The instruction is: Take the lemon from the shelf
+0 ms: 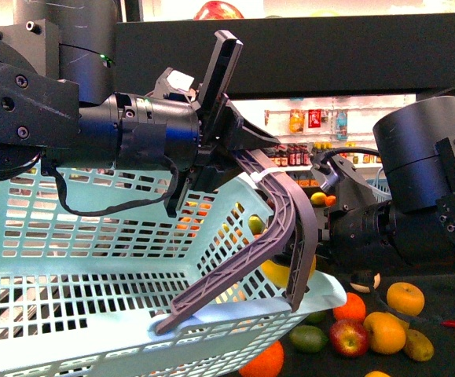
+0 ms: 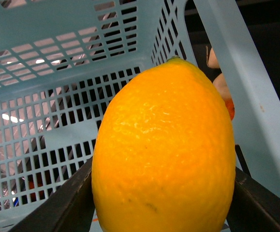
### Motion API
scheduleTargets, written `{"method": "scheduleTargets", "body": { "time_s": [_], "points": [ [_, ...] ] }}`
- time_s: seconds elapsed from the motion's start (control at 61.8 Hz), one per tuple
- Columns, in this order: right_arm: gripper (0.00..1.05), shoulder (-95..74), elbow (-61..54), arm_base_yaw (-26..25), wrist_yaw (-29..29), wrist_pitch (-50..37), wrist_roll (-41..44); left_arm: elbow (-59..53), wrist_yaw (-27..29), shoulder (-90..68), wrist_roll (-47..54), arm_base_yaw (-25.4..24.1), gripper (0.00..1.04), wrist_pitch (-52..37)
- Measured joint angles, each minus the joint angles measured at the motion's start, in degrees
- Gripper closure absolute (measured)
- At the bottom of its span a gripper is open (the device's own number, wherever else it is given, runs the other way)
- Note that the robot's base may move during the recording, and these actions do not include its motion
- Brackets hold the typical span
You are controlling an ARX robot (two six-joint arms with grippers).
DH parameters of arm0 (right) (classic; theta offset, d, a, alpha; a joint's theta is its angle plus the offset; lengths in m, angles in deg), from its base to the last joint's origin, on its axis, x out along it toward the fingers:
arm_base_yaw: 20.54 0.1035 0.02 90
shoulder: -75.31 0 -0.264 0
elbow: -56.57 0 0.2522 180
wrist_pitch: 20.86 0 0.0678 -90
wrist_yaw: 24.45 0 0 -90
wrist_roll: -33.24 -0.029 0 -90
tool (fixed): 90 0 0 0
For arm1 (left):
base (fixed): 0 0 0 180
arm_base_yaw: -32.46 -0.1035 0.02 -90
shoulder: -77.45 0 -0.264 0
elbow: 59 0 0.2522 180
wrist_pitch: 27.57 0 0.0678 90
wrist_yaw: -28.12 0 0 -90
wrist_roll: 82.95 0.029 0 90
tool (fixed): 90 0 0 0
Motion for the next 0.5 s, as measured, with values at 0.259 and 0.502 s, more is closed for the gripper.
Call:
{"method": "scheduleTargets", "body": {
  "time_s": [0.259,0.502],
  "points": [
    [0.07,0.04,0.66,-2.54,0.37,-2.01,-0.68,0.0,-0.13,0.0,-0.11,0.0,0.97,0.04],
    [0.07,-1.53,7.02,-13.14,6.36,-2.43,5.22,0.0,0.09,0.0,-0.2,-0.02,0.97,0.07]
  ]
}}
